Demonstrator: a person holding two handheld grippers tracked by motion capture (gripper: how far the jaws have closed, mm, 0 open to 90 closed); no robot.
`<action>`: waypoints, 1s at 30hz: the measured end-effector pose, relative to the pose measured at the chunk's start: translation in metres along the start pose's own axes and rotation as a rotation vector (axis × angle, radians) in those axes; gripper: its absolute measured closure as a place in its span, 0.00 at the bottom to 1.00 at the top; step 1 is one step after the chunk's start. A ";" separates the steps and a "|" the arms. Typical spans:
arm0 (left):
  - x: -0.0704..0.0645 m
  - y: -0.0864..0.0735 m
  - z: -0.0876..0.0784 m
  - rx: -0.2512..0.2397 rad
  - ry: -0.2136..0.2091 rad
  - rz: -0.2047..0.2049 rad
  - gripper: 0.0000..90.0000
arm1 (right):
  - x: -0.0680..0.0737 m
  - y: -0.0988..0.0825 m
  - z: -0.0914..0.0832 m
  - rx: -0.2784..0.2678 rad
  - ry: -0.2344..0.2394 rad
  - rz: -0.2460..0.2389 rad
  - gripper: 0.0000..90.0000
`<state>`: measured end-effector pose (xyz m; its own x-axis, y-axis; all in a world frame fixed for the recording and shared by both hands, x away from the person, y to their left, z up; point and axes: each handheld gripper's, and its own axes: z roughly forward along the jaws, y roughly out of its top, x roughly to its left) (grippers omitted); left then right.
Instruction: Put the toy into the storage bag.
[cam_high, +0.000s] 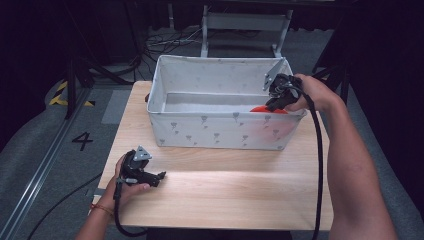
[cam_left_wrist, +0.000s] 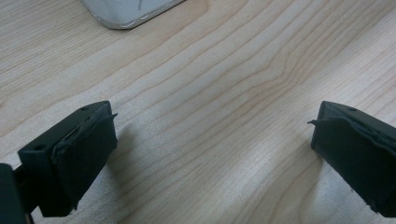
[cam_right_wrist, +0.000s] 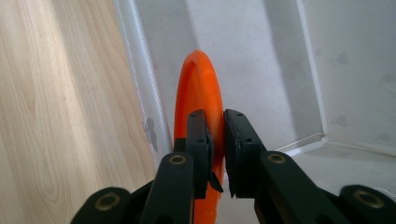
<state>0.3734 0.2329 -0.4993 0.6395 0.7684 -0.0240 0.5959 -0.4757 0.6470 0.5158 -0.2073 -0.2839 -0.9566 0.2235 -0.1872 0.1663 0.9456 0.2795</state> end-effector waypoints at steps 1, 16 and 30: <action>0.000 0.000 0.000 0.000 0.000 0.000 0.01 | 0.000 0.001 0.002 0.013 0.001 -0.004 0.90; 0.000 0.000 0.000 0.003 -0.001 0.001 0.01 | -0.005 0.002 0.012 0.094 0.023 0.018 0.89; 0.000 0.000 0.000 0.002 0.000 0.001 0.01 | -0.004 -0.005 0.006 0.074 -0.005 0.045 0.85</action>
<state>0.3733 0.2332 -0.4992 0.6402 0.7678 -0.0233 0.5961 -0.4774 0.6456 0.5203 -0.2120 -0.2903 -0.9465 0.2671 -0.1811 0.2264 0.9495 0.2174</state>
